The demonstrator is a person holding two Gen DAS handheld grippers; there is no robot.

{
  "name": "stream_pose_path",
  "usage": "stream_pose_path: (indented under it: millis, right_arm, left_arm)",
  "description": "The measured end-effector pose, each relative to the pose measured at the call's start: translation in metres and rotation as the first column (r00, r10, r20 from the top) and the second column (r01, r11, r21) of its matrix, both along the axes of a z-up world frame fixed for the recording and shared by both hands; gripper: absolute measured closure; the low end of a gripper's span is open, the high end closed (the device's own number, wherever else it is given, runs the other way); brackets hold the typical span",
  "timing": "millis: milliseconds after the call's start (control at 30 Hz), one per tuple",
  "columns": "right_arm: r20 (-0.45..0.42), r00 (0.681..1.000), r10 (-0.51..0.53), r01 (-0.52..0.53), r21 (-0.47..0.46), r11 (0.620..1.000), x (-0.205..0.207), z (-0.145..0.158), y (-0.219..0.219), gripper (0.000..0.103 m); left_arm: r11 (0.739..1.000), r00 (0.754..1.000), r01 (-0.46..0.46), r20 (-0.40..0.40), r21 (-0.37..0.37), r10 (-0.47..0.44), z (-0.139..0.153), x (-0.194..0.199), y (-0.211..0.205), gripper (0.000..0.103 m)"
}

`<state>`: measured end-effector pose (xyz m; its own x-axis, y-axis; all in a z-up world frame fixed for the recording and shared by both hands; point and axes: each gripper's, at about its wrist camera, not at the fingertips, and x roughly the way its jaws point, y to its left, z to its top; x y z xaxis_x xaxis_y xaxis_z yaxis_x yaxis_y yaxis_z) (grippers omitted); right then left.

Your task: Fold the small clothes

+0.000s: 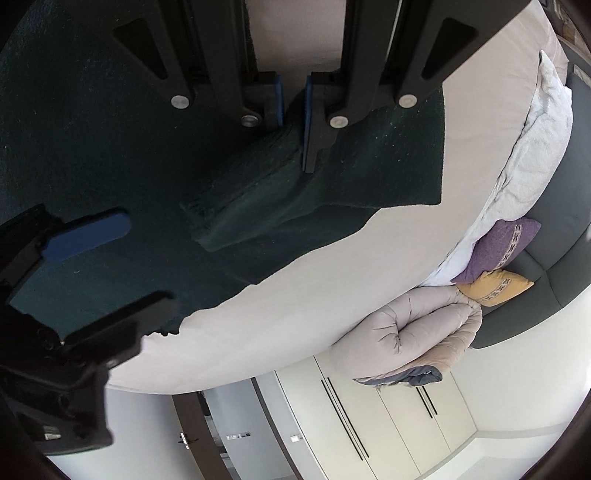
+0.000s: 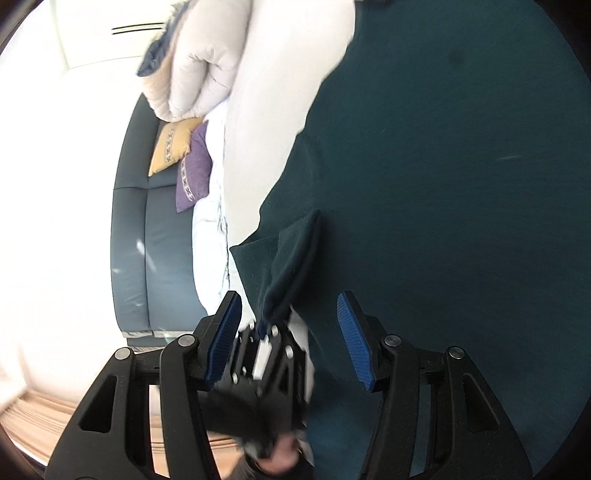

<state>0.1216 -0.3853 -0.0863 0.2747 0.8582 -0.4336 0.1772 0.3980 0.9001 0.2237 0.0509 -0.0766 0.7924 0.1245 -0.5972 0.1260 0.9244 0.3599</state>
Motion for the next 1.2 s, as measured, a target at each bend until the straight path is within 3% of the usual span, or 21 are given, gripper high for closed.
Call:
stream_pose_path:
  millis: [267,333,467,533,600,700,767,867,900,1100,1200]
  right_arm:
    - [-0.066,0.997,0.032,-0.031,0.013,0.999,0.052,-0.030,0.068,0.052]
    - [-0.066,0.997,0.046,-0.047,-0.006,0.999,0.060,-0.035,0.082,0.070]
    - [-0.028,0.997,0.066,-0.069,-0.100,0.993,0.071,-0.031,0.103,0.094]
    - [-0.005,0.998,0.068,-0.068,-0.132,0.989,0.078,-0.026,0.111,0.095]
    - [0.024,0.997,0.068,-0.063,-0.167,0.984,0.081,-0.013,0.112,0.096]
    - [0.077,0.995,0.059,-0.042,-0.207,0.977,0.089,0.011,0.108,0.096]
    - [0.112,0.992,0.051,-0.024,-0.234,0.972,0.097,0.029,0.100,0.096]
    - [0.160,0.986,0.043,0.005,-0.290,0.957,0.110,0.055,0.090,0.096]
    - [0.167,0.985,0.041,0.012,-0.303,0.953,0.112,0.062,0.084,0.096]
    - [0.182,0.983,-0.035,0.098,-0.351,0.931,0.125,0.082,0.031,0.096]
    - [0.179,0.982,-0.069,0.131,-0.365,0.922,0.131,0.086,0.009,0.096]
  left_arm:
    - [1.000,1.000,-0.005,0.007,-0.018,0.006,-0.001,0.000,0.002,0.095]
    - [1.000,1.000,-0.006,0.007,-0.019,0.006,-0.001,0.001,0.002,0.093]
    - [0.999,1.000,-0.008,0.003,-0.031,0.008,-0.001,0.001,0.003,0.088]
    - [0.999,1.000,-0.008,-0.001,-0.041,0.008,0.001,0.000,0.004,0.079]
    - [0.997,1.000,-0.015,0.000,-0.077,0.015,0.008,-0.003,0.006,0.056]
    - [0.987,0.999,-0.007,0.037,-0.159,0.013,0.027,-0.014,0.012,0.032]
    - [0.977,0.998,0.006,0.056,-0.215,0.006,0.040,-0.019,0.018,0.031]
    - [0.948,0.999,-0.006,0.037,-0.318,0.019,0.053,-0.014,0.037,0.031]
    - [0.936,0.999,-0.021,0.020,-0.352,0.030,0.056,-0.010,0.045,0.035]
    - [0.840,0.987,-0.157,-0.109,-0.520,0.117,0.051,0.017,0.095,0.084]
    - [0.825,0.982,-0.185,-0.137,-0.534,0.132,0.051,0.030,0.105,0.091]
